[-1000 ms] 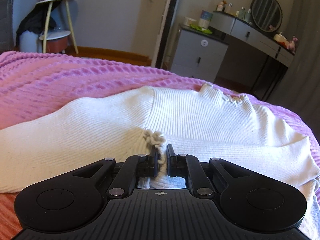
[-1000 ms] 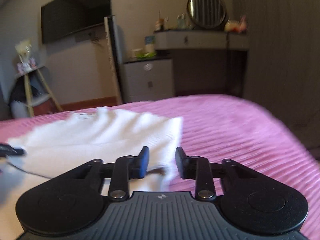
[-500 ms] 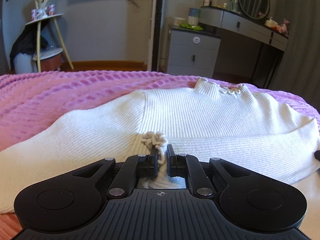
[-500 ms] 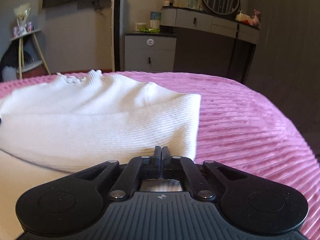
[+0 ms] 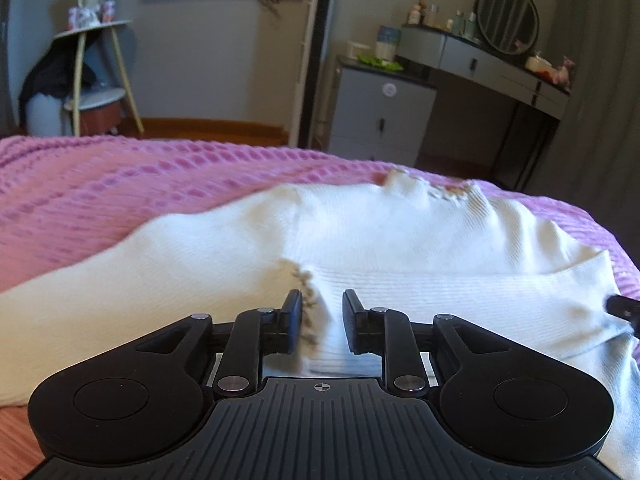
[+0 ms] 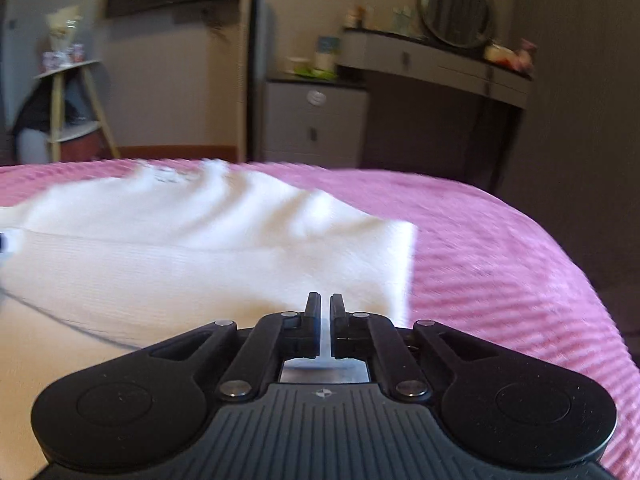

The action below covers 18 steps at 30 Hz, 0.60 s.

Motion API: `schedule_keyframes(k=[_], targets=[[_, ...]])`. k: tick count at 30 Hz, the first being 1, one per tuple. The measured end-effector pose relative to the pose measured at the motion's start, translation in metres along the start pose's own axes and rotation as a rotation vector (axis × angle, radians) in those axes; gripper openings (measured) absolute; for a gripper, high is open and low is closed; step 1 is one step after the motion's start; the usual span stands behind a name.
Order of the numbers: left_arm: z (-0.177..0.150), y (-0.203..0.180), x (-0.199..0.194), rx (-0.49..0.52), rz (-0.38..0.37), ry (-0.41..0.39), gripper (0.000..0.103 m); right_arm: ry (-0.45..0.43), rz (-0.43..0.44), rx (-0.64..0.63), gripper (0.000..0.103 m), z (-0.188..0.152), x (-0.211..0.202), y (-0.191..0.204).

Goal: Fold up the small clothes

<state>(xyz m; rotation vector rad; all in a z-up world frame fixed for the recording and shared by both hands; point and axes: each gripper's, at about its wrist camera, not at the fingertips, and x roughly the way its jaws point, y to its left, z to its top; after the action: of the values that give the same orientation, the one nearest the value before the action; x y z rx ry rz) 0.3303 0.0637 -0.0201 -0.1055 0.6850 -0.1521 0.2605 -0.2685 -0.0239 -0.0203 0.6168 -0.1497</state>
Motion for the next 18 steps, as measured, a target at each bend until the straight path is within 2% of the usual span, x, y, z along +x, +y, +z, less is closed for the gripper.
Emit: schedule_keyframes(k=[1,5,7,9,11,13,14,15,16,17,18], targets=[[-0.001,-0.004,0.002,0.009,-0.001,0.005,0.03,0.003,0.025,0.0,0.005,0.003,0.001,0.005],[-0.005,-0.011,0.014,0.03,0.029,0.019,0.03,0.03,0.147,-0.044,0.005,0.011,0.012,0.033],[-0.006,-0.012,0.021,0.034,0.064,0.021,0.031,0.097,0.125,-0.115,0.004,0.008,0.027,0.051],[-0.005,-0.01,0.023,0.033,0.084,0.019,0.035,0.097,0.074,-0.16,0.004,0.002,0.042,0.058],[-0.003,-0.004,0.016,-0.006,0.069,0.026,0.044,0.094,0.059,-0.122,0.004,0.002,0.051,0.054],[-0.006,0.009,-0.001,-0.072,0.046,0.024,0.06,0.094,0.059,-0.066,0.004,0.004,0.047,0.051],[-0.011,0.019,-0.015,-0.116,0.021,0.004,0.065,0.085,0.062,-0.046,0.006,0.004,0.041,0.05],[-0.017,0.031,-0.028,-0.16,0.011,-0.016,0.079,0.078,0.074,-0.025,0.012,0.003,0.032,0.049],[-0.024,0.044,-0.041,-0.207,0.019,-0.035,0.086,0.065,0.092,-0.002,0.017,0.0,0.021,0.046],[-0.033,0.059,-0.054,-0.257,0.038,-0.049,0.086,0.043,0.11,0.023,0.03,-0.005,0.007,0.043],[-0.042,0.076,-0.066,-0.309,0.055,-0.057,0.086,0.025,0.119,0.04,0.036,-0.013,-0.005,0.04]])
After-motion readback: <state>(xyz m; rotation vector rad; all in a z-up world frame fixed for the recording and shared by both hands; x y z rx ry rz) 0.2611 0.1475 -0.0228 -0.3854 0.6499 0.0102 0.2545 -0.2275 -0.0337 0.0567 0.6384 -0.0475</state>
